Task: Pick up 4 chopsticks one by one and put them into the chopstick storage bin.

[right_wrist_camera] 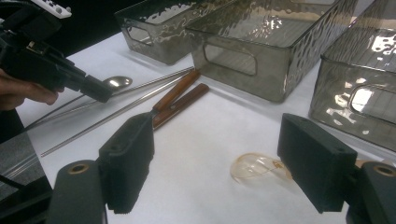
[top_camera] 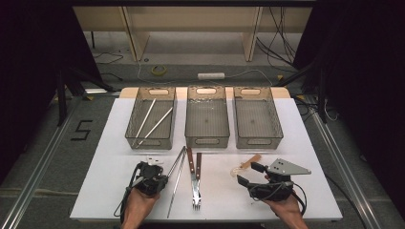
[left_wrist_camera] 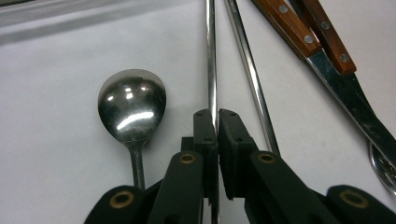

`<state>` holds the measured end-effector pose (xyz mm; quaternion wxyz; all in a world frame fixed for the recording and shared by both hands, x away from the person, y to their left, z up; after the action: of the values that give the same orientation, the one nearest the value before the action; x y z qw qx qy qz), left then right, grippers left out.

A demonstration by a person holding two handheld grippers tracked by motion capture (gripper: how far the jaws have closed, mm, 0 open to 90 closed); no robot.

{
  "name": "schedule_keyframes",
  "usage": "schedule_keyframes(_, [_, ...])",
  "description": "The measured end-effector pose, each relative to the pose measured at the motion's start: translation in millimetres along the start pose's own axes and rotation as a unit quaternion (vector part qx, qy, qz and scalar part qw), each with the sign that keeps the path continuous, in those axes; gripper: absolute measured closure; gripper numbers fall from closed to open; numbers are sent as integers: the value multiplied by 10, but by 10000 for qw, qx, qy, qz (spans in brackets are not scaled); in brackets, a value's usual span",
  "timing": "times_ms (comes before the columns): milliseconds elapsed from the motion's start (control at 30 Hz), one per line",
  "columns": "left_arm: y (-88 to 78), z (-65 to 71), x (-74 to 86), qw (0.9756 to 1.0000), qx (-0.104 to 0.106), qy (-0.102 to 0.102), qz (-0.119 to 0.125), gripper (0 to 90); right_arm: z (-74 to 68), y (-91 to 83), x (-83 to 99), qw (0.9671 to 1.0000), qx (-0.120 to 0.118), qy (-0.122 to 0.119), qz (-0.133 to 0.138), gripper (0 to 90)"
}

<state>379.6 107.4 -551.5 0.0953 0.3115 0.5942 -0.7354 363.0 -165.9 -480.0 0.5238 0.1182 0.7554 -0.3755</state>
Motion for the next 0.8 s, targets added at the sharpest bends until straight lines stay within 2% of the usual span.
schedule_keyframes(300, [-32, -24, -15, 9999, 63, 111, 1, 860, -2, 1, 1, 10000, -6, 7, -4, 283])
schedule_keyframes(800, [-241, -95, -113, 9989, 352, 146, 256, 862, -1, 3, 2, 10000, -15, 7, -12, 284])
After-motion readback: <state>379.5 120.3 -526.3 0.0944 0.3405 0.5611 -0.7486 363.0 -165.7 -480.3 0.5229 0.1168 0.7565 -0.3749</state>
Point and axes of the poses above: each handheld gripper's, and its own axes: y roughly forward along the jaws, x roughly out of its underside, z roughly to its right, the point moved 10 cm from there along y, roughly forward along the jaws, and after that the axes turned 2 degrees about -x, right-handed, at the moved point
